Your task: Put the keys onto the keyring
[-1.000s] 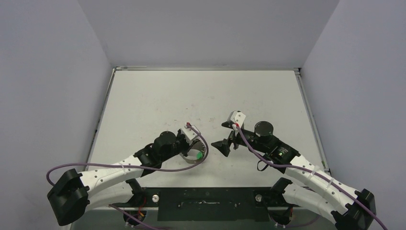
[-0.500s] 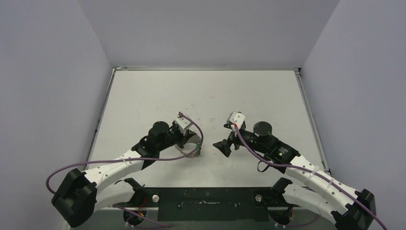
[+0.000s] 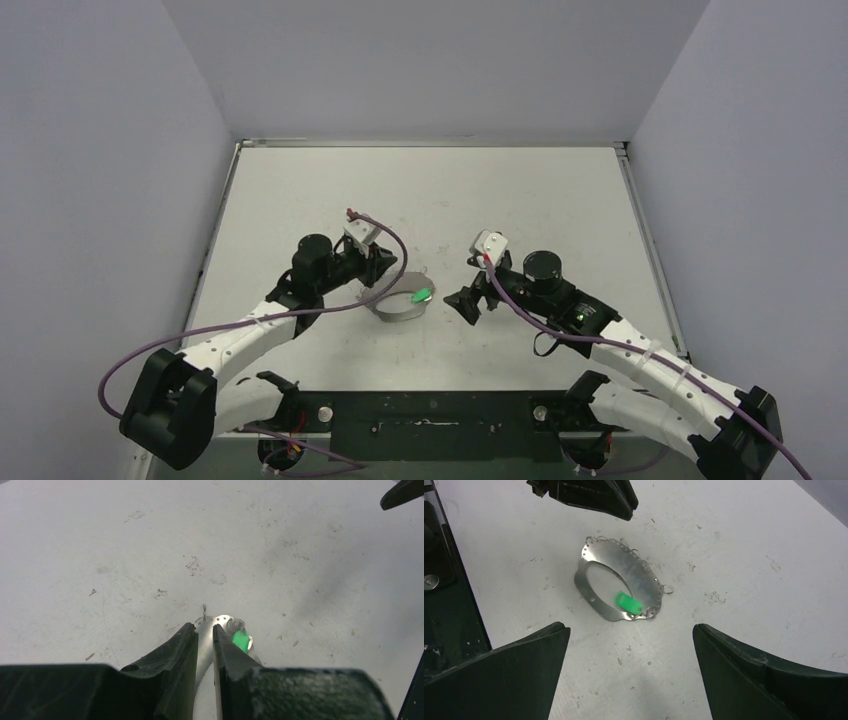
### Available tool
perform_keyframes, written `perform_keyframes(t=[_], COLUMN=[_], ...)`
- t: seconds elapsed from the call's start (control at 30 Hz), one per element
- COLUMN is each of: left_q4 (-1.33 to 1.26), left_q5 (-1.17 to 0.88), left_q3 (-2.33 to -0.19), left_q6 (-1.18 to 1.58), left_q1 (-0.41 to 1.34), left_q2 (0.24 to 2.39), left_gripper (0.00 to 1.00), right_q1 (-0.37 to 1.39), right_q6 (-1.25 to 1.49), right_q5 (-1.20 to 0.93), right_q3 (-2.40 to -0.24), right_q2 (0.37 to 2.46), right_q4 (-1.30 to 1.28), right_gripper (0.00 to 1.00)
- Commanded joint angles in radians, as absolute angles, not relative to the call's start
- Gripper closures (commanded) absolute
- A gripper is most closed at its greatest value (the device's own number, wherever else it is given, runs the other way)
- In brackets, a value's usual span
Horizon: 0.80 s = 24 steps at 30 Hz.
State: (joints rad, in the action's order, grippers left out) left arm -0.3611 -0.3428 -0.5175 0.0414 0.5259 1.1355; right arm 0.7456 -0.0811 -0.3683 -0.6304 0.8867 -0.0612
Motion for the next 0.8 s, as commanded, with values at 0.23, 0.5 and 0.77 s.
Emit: perform_keyframes(t=[0.23, 0.5, 0.77], left_q4=[-0.440, -0.376, -0.138], left_q5=[-0.470, -0.242, -0.019], left_q3=[-0.499, -0.410, -0.403], left_q6=[0.149, 0.256, 0.495], left_q1=[0.315, 0.254, 0.251], left_q2=[0.994, 0.781, 0.699], left_gripper=[0.42, 0.09, 0.03], right_q1=[0.646, 0.462, 0.349], right_q6=[0.081, 0.254, 0.343], right_q5=[-0.289, -0.337, -0.352], right_q3=[-0.646, -0.603, -0.583], right_q2=[0.887, 0.904, 0.937], right_q4=[0.098, 0.153, 0.122], right_gripper=[0.00, 0.00, 0.00])
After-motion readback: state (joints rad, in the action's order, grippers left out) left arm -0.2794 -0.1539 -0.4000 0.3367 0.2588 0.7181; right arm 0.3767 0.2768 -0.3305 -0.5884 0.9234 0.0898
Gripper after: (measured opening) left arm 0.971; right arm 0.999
